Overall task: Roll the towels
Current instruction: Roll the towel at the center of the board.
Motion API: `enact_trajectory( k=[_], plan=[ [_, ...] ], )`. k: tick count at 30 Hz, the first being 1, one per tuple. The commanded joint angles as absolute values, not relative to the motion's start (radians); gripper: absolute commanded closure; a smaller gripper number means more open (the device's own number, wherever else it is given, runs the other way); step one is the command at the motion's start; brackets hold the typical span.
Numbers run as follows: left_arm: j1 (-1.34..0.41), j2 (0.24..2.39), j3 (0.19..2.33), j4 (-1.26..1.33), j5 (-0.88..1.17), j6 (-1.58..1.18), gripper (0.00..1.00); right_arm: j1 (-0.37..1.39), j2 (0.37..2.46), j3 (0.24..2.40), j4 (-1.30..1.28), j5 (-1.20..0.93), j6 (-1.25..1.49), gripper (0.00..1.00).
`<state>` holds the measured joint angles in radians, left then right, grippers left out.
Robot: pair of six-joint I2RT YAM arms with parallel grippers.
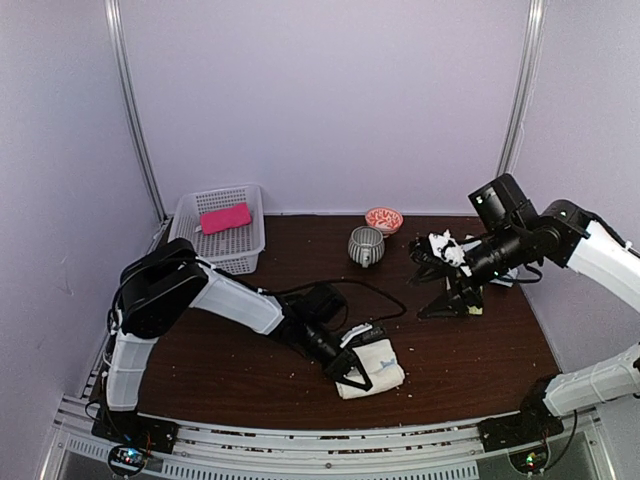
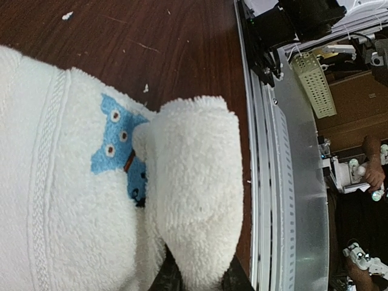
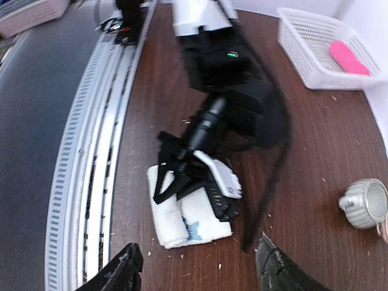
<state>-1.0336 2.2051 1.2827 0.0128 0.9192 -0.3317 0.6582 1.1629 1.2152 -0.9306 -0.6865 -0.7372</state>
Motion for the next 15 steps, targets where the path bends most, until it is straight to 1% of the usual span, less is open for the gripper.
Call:
enact_trajectory(
  k=[1,4,7,11,15],
  plan=[
    [-1.023,2.277,1.254,-0.019,0.937,-0.425,0.86,0.78,1.147,1.112,-1.001,-0.687,-0.862,0.4],
    [-1.02,2.276,1.262,-0.035,0.923,-0.423,0.84,0.891,1.141,0.946,-0.814,-0.463,-0.785,0.42],
    [-1.019,2.273,1.261,-0.036,0.921,-0.427,0.83,0.962,1.175,0.815,-0.641,-0.319,-0.73,0.39],
    [-1.019,2.277,1.264,-0.053,0.917,-0.417,0.82,1.026,1.262,0.76,-0.481,-0.244,-0.701,0.39],
    [-1.017,2.277,1.272,-0.084,0.91,-0.401,0.81,1.075,1.309,0.736,-0.388,-0.209,-0.704,0.38]
  ],
)
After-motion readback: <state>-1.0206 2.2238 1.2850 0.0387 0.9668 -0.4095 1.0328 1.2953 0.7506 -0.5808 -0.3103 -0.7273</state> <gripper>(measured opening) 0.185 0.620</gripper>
